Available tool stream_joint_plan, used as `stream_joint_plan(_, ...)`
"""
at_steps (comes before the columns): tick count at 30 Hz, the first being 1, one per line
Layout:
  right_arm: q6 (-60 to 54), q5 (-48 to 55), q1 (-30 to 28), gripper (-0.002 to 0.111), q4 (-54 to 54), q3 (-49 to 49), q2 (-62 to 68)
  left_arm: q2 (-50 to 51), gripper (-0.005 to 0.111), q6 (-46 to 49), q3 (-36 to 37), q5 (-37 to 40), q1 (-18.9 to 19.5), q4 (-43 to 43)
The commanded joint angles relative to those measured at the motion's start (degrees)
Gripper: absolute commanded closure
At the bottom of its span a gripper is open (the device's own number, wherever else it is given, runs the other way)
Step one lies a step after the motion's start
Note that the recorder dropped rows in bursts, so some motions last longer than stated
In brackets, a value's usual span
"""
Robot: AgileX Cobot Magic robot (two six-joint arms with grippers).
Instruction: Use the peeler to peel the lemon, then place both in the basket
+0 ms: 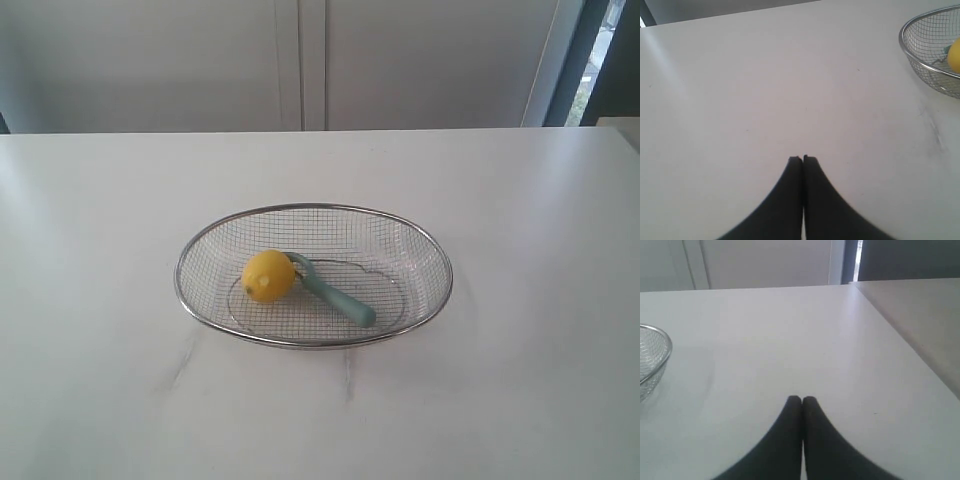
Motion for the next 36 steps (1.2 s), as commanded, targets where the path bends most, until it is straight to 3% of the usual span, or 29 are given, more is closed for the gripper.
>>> stream_joint_plan(1, 0.2, -0.8, 5.2, 0.108, -0.5, 0.3, -0.3, -0.2, 0.107, -0.5, 0.2, 0.2, 0.1, -0.2)
stream_joint_plan(14, 3.9, -0.8, 14.0, 0.108, -4.4, 0.3, -0.3, -0.2, 0.107, -0.5, 0.2, 0.2, 0.1, -0.2)
stream_joint_plan(17, 7.9, -0.8, 14.1, 0.108, -6.8, 0.3, -0.3, -0.2, 0.107, -0.5, 0.2, 0.2, 0.1, -0.2)
stream_joint_plan(36, 7.9, -0.7, 14.1, 0.108, -6.8, 0.3, -0.3, -0.2, 0.107, -0.5, 0.2, 0.2, 0.1, -0.2)
